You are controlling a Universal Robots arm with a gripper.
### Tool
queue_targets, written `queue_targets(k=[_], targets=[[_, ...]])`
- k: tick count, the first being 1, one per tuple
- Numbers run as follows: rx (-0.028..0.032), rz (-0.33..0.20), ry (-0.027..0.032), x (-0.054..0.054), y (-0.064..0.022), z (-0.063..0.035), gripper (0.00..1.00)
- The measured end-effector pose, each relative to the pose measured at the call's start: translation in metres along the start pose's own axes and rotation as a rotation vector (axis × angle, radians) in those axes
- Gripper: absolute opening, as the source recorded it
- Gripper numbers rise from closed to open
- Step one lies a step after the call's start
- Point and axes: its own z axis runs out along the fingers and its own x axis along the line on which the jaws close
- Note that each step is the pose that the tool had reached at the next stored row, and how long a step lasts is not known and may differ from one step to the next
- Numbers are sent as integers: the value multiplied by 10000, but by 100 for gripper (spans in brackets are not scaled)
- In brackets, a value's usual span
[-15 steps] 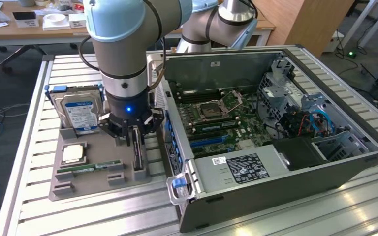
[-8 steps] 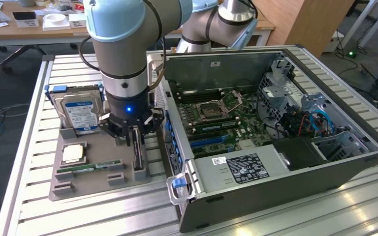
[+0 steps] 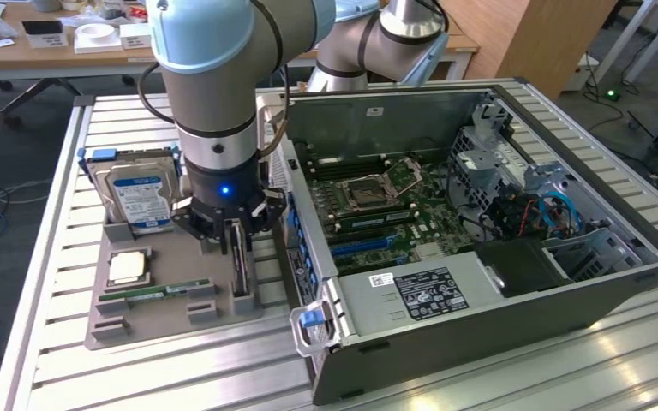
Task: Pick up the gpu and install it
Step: 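Pick up the gpu and move the gpu toward the slot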
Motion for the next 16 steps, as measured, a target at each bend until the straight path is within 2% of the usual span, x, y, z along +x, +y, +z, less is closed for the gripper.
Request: queue_targets(k=[12,14,16], targets=[[1,0,0,-1,0,0,39],[1,-1,1,-1,0,-1,37],[2,-1,1,-1,0,-1,27]])
